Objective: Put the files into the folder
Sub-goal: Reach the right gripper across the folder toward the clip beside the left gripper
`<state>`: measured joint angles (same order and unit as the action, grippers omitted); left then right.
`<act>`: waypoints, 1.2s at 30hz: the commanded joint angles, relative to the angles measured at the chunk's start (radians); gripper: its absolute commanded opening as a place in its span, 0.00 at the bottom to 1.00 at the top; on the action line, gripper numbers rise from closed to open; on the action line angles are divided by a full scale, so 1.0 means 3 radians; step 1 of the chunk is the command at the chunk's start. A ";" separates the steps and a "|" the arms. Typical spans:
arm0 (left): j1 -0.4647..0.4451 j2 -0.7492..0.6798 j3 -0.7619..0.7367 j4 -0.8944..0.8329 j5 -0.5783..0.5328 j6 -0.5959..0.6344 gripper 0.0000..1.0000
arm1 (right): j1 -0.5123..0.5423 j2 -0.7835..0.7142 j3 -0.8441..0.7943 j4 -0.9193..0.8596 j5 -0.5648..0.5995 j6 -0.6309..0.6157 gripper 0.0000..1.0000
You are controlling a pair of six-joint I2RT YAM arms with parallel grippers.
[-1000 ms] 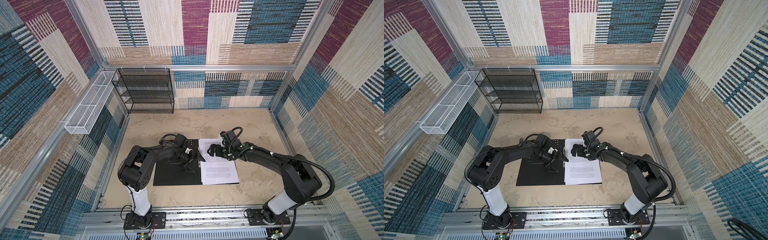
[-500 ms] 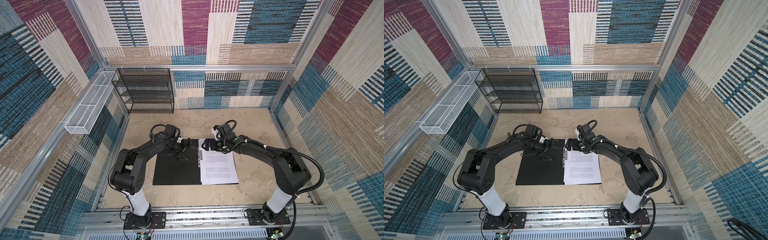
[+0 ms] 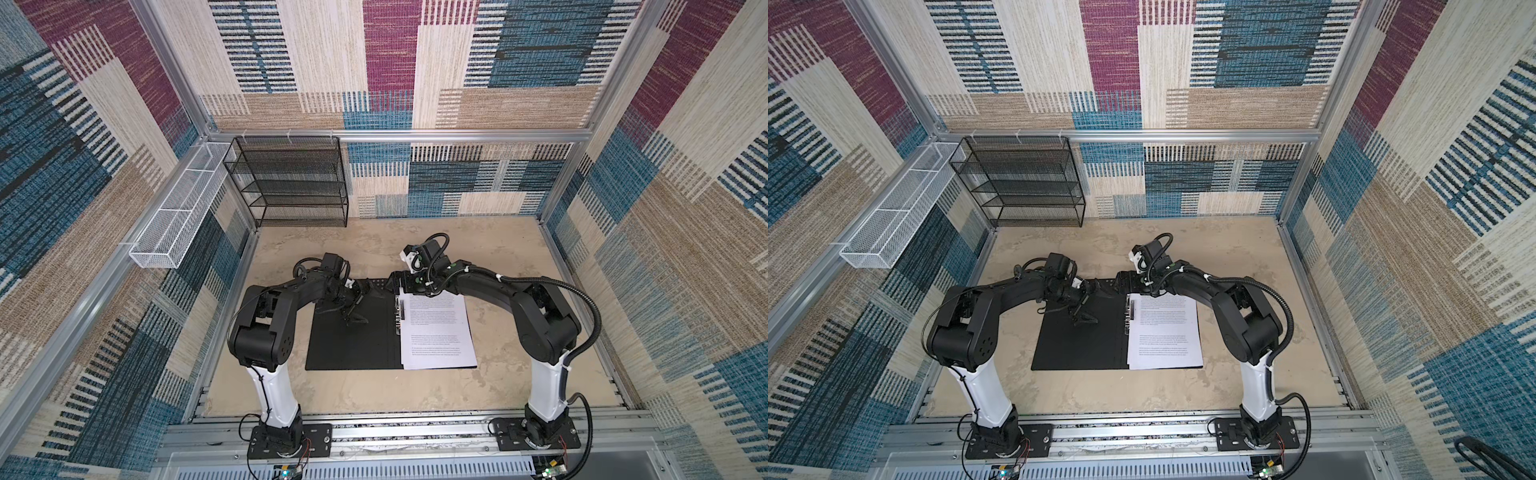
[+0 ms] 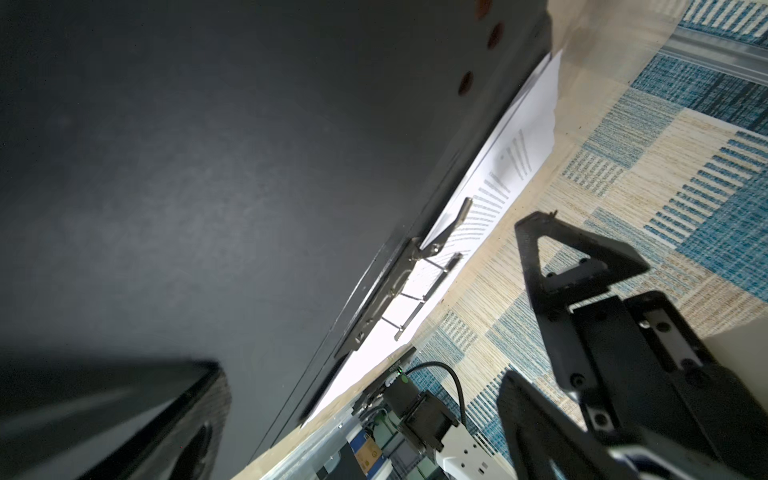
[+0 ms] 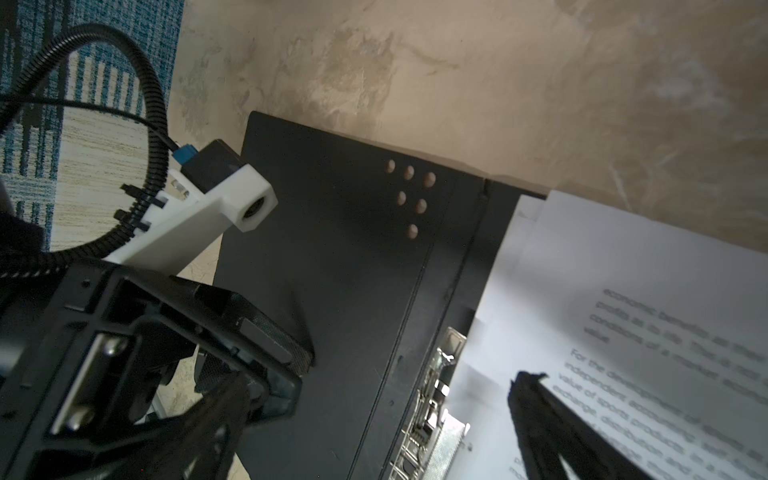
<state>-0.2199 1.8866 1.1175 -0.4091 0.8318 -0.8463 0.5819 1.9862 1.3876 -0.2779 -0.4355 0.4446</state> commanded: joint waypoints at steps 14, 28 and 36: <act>0.0092 0.0016 -0.0357 0.0099 -0.0167 -0.0066 0.99 | 0.0038 0.0318 0.0140 0.0122 -0.0302 -0.0071 1.00; 0.0160 0.0021 -0.0431 0.0150 -0.0176 -0.0113 0.99 | 0.0040 0.0362 0.0058 0.0425 -0.0890 -0.0003 0.99; 0.0191 0.0052 -0.0443 0.0179 -0.0176 -0.0145 0.99 | 0.0039 0.0087 -0.0106 0.0540 -0.1099 -0.0009 1.00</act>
<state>-0.1650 1.8832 0.9939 -0.3286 0.9947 -0.9012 0.5903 2.0403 1.3674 -0.1535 -0.6758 0.4450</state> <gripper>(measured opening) 0.986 0.996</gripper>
